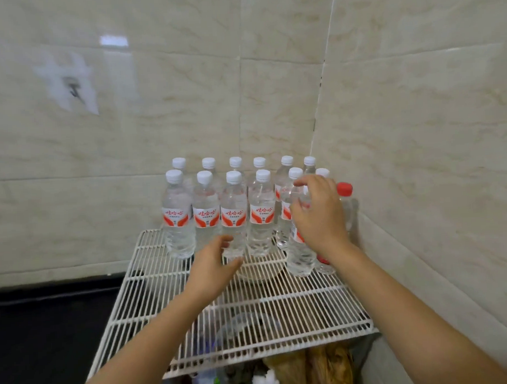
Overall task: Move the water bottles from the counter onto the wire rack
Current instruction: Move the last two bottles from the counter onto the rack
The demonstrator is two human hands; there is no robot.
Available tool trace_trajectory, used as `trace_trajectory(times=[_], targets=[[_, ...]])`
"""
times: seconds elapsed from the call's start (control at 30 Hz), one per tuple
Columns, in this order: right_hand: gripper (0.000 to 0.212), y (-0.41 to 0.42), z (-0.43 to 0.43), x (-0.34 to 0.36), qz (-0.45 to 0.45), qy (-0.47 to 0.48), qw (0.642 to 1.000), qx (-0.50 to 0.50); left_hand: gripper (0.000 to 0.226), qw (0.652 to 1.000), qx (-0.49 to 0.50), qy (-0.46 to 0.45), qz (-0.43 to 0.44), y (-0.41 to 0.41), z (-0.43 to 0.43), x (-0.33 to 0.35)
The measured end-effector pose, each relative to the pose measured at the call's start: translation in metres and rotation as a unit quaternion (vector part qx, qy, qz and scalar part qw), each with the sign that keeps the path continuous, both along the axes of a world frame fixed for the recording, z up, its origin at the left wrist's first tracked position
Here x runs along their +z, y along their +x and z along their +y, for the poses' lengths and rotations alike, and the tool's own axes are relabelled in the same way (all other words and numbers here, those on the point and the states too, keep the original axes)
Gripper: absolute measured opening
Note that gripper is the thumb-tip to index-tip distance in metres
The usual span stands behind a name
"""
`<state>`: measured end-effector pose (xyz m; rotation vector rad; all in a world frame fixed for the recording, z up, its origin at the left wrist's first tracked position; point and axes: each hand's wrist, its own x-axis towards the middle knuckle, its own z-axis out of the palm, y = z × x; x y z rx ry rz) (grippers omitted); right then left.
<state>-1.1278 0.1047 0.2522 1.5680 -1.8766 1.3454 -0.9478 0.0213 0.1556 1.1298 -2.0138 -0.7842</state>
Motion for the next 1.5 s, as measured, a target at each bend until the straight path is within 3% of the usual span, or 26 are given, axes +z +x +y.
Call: trace_trajectory(times=[0.2, 0.37, 0.63, 0.9, 1.1, 1.5], targets=[[0.022, 0.158, -0.042, -0.045, 0.028, 0.120, 0.979, 0.165, 0.041, 0.996, 0.078, -0.040, -0.021, 0.159, 0.000, -0.002], [0.028, 0.318, -0.067, -0.093, 0.033, 0.217, 0.946, 0.239, 0.040, 0.983, 0.176, -0.029, -0.046, 0.328, 0.010, -0.018], [0.046, 0.617, -0.073, -0.141, 0.088, 0.348, 0.858, 0.368, 0.040, 0.916, 0.366, 0.075, -0.146, 0.626, 0.071, -0.050], [0.047, 0.849, -0.082, -0.150, 0.175, 0.366, 0.777, 0.482, 0.040, 0.826, 0.526, 0.142, -0.146, 0.840, 0.110, -0.066], [0.047, 1.004, -0.121, -0.178, 0.225, 0.364, 0.726, 0.538, 0.038, 0.795, 0.561, 0.169, -0.158, 0.973, 0.093, -0.088], [0.047, 1.266, -0.255, -0.177, 0.277, 0.370, 0.696, 0.549, 0.041, 0.751, 0.609, 0.205, -0.155, 1.228, -0.012, -0.076]])
